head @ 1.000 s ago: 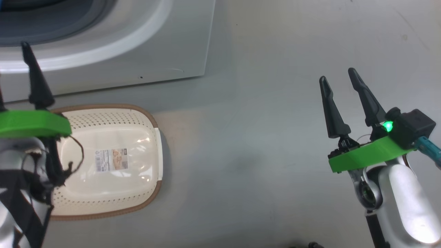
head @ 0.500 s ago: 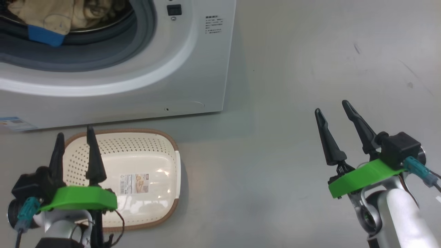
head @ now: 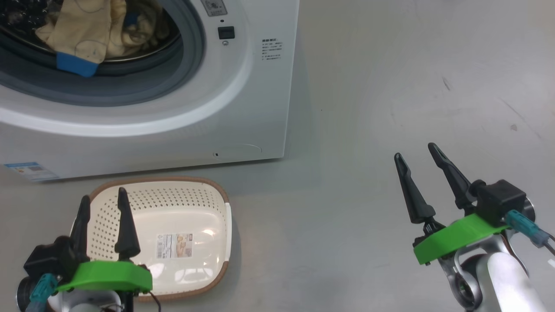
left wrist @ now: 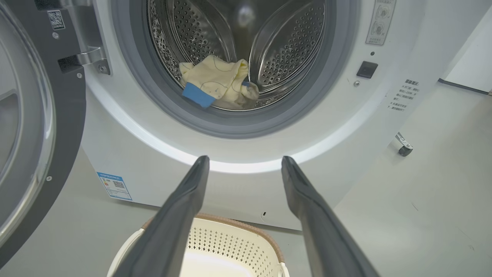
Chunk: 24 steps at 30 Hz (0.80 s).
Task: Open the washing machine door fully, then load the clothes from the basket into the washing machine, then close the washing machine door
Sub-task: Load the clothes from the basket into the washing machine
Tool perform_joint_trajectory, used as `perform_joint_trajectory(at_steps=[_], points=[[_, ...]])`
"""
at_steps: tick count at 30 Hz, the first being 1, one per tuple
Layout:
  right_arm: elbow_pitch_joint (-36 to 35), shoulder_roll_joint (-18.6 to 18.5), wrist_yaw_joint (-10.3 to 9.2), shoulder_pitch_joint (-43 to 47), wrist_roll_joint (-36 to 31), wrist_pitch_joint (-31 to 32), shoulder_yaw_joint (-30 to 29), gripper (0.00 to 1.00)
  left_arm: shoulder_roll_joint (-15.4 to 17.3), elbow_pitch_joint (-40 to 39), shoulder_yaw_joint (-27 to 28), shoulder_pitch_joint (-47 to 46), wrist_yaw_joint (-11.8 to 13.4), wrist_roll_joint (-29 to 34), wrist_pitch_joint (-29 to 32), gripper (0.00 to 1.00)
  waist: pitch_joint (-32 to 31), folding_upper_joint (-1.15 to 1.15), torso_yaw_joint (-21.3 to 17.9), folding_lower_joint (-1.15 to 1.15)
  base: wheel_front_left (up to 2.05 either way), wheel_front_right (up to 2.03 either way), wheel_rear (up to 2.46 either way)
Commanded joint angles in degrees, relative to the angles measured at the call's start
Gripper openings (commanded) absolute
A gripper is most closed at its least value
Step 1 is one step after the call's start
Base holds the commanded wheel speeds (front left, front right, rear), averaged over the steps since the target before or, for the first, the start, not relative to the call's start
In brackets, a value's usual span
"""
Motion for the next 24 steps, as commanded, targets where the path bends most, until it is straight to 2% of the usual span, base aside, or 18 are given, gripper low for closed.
perform_joint_trajectory(at_steps=[1, 24], points=[[-2.3, -0.3, -0.16, -0.3, -0.1, 0.2, 1.0, 1.0, 1.0, -2.0, 2.0, -0.5, 9.2, 0.2, 0.0, 1.0, -0.2, 0.0, 0.2, 0.01, 0.0, 0.0, 0.0], [-3.5, -0.3, -0.16, -0.1, 0.1, 0.4, 1.0, 1.0, 0.9, -2.4, 1.7, -1.4, 9.4, -0.2, 0.5, 1.0, 1.3, 0.0, 0.3, 0.01, 0.0, 0.0, 0.0]])
